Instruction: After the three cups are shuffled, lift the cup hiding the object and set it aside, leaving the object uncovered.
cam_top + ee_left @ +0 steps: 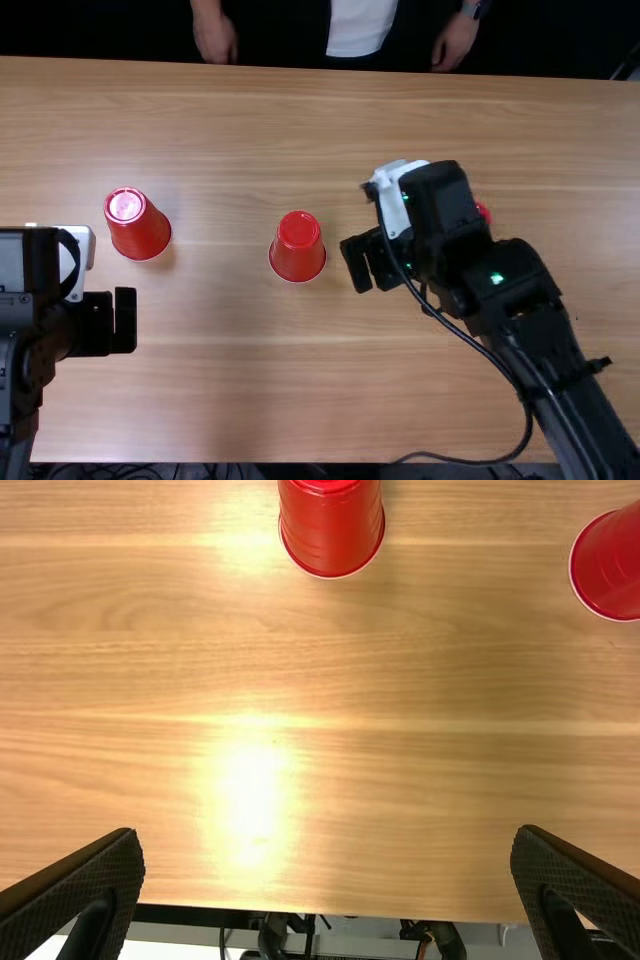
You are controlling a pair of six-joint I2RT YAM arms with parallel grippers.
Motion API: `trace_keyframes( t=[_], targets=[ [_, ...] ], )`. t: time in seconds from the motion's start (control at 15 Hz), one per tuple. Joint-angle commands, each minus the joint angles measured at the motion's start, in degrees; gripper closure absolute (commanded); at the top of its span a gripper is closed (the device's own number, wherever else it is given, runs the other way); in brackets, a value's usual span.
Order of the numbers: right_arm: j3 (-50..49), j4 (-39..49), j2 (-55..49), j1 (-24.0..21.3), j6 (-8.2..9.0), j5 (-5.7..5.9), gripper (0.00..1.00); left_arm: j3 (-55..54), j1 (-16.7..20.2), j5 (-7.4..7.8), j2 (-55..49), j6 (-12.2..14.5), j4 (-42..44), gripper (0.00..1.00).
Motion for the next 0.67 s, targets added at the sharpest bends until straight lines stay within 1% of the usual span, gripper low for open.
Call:
trace_keyframes(
  t=[0.0,0.13,0.33,0.6],
  targets=[
    [1.72,0.98,2.24,2.09,0.61,-0.30,0.00,0.01,-0.12,0.28,-0.04,-0.56,0.13,0.00],
    [1.81,2.98,4.26,4.20,0.51,-0.30,0.00,-1.04,-0.12,0.28,-0.04,-0.46,0.24,0.00],
    [1.99,5.62,7.51,6.05,0.51,-0.30,0.00,-1.22,-0.12,0.28,-0.04,-0.46,0.24,0.00],
    [4.45,6.67,13.49,7.28,0.51,-0.30,0.00,-1.31,-0.03,0.28,0.04,-0.46,0.24,0.00]
  ],
)
